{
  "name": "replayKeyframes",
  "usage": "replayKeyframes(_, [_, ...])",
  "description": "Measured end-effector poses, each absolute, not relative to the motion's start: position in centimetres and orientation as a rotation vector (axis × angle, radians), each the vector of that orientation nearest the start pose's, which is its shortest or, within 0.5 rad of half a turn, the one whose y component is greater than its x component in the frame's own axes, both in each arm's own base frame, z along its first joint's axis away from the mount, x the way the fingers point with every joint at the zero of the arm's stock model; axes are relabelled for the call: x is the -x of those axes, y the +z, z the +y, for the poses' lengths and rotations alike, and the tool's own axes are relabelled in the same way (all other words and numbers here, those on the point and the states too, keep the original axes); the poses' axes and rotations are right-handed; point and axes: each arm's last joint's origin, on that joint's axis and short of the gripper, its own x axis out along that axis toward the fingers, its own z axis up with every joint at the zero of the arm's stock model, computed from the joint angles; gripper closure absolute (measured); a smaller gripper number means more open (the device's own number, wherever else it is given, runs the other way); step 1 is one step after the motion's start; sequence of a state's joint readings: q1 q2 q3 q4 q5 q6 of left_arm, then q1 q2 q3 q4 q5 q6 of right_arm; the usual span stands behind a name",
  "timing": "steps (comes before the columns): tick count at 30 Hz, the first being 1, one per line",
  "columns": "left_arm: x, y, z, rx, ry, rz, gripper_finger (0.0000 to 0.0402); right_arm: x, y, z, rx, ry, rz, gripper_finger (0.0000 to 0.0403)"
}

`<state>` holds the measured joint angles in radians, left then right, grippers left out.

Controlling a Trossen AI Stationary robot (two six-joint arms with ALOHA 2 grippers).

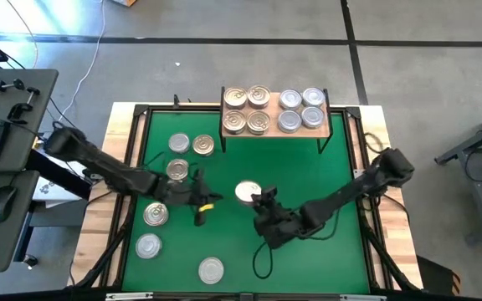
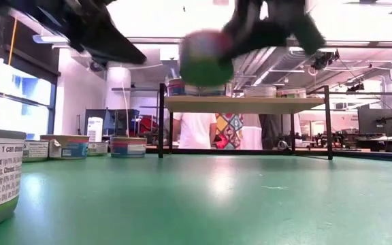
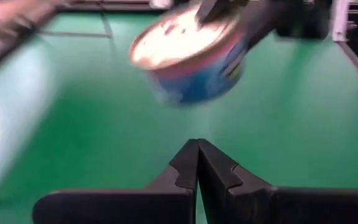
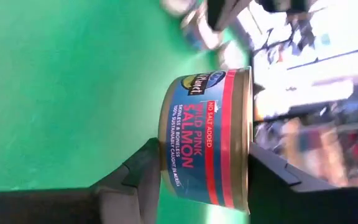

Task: Stack canned seafood by type on shelf
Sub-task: Stack the blue pink tuna can on top of the top left blue pink tuna can on the shelf

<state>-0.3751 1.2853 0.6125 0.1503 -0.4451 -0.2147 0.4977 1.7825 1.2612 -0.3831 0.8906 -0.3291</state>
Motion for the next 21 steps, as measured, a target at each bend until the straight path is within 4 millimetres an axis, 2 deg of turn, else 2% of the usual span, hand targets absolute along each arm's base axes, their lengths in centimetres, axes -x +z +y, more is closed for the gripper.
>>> replayKeyframes(3, [-22.7, 21.5, -8.9, -0.052, 0.200, 0.443, 0.0401, -34.2, 26.5, 14.5, 0.957, -0.260, 0.721, 0.0242])
replayKeyframes(5, [-22.0, 22.0, -9.2, -0.079, 0.245, 0.423, 0.0401, -34.9, 29.2, 12.4, 1.007, -0.302, 0.720, 0.0242])
replayKeyframes(8, [-21.4, 22.2, -9.4, -0.116, 0.303, 0.412, 0.0401, -36.2, 32.8, 8.0, 1.057, -0.347, 0.736, 0.0242])
replayKeyframes(11, [-21.2, 22.1, -9.5, -0.133, 0.332, 0.414, 0.0401, -37.5, 35.7, 2.5, 1.033, -0.322, 0.740, 0.0242])
replayKeyframes(13, [-21.1, 21.9, -9.5, -0.138, 0.354, 0.425, 0.0401, -38.3, 36.8, -1.7, 0.988, -0.332, 0.751, 0.0242])
replayKeyframes(17, [-21.0, 21.4, -9.3, -0.139, 0.403, 0.443, 0.0401, -39.3, 37.2, -9.5, 0.891, -0.380, 0.783, 0.0242])
replayKeyframes(21, [-21.0, 21.0, -9.2, -0.144, 0.440, 0.457, 0.0401, -40.1, 36.6, -14.7, 0.806, -0.381, 0.782, 0.0242])
